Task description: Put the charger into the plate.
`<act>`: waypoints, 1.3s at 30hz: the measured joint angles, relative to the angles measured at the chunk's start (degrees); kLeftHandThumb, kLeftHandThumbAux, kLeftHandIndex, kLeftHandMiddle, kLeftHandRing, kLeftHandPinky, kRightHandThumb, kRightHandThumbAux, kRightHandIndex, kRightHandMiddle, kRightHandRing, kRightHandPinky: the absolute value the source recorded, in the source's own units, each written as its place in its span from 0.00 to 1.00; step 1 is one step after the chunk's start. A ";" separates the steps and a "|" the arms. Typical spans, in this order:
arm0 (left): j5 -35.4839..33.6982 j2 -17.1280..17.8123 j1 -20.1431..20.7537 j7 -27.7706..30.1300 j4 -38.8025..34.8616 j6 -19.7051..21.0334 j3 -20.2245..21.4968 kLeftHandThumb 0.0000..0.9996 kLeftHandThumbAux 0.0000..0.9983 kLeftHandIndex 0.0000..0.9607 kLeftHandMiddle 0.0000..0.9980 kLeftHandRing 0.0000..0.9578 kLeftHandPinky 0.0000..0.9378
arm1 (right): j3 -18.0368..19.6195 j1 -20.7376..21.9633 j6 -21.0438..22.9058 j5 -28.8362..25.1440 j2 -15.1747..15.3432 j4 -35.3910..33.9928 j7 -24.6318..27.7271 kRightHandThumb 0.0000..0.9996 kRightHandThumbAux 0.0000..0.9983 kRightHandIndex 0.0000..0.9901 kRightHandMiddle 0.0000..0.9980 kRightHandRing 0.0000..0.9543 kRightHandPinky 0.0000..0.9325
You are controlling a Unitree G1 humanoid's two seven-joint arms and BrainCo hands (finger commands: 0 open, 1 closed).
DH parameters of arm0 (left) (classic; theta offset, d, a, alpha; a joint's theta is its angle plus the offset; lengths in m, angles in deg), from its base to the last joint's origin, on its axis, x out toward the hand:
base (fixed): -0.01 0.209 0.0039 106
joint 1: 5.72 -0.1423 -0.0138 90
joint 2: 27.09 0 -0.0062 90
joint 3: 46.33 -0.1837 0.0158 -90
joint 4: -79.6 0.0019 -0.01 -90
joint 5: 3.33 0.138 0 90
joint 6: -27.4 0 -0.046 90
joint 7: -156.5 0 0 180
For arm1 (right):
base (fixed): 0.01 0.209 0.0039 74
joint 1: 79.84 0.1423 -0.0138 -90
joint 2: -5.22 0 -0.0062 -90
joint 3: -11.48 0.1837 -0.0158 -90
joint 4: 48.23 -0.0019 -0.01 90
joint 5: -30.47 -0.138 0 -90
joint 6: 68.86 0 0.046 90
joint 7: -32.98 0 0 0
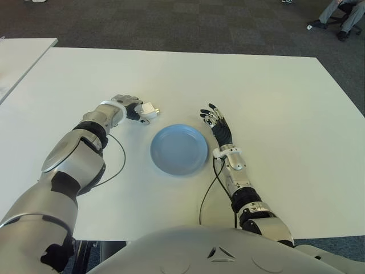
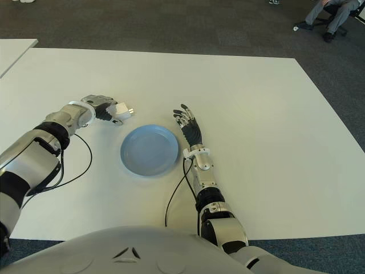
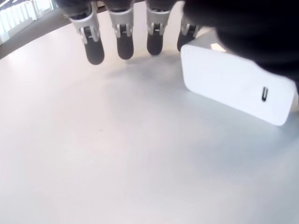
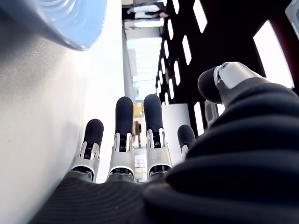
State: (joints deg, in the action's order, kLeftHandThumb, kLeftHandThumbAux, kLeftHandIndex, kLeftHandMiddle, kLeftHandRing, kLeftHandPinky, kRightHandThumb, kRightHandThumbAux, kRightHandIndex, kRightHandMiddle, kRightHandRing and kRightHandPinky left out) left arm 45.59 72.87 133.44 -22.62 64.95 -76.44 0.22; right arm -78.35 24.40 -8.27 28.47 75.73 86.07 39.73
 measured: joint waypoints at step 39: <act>-0.61 -0.42 -1.22 -7.69 -2.59 3.57 0.48 0.72 0.70 0.45 0.75 0.79 0.79 | 0.05 0.21 -0.02 -0.19 -0.02 0.77 -0.09 0.00 0.51 0.09 0.27 0.25 0.19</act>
State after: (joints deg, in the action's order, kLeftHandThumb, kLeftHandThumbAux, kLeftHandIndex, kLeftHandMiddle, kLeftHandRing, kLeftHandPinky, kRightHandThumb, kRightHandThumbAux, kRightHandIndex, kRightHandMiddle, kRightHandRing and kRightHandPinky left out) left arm 44.98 72.44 132.22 -30.32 62.36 -72.87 0.70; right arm -78.30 24.61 -8.29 28.28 75.70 86.84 39.64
